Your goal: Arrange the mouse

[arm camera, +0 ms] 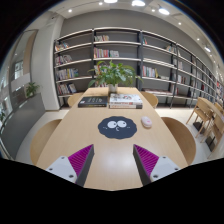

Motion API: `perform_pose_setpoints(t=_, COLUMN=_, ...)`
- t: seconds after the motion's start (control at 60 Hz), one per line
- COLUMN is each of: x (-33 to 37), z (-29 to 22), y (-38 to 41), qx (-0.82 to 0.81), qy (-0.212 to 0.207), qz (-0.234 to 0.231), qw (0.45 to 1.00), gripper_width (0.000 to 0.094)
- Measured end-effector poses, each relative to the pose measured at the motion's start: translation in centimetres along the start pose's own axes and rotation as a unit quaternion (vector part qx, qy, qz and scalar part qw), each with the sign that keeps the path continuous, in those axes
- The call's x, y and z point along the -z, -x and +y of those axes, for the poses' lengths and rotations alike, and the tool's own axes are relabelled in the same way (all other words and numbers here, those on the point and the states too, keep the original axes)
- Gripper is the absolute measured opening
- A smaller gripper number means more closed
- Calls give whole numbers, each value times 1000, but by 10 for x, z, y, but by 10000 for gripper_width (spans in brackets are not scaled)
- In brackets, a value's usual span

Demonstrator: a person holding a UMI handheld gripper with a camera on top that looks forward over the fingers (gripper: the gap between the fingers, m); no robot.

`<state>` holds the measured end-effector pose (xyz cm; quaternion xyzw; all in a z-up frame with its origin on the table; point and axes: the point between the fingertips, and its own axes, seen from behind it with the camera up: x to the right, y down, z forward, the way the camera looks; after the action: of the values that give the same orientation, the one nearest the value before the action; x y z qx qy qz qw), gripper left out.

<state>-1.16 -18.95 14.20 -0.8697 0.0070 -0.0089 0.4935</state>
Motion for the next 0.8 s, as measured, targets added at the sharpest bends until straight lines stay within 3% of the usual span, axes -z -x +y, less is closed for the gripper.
perform_pose_setpoints(t=0.467, x=-96, z=82, y=-158, qx=-24, qy=106, qz=65, qw=992, gripper_width=784)
perform_pose_setpoints(t=0.8, x=-241, z=30, y=-205, qx=-16, qy=108, qz=42, qw=993, gripper_width=772)
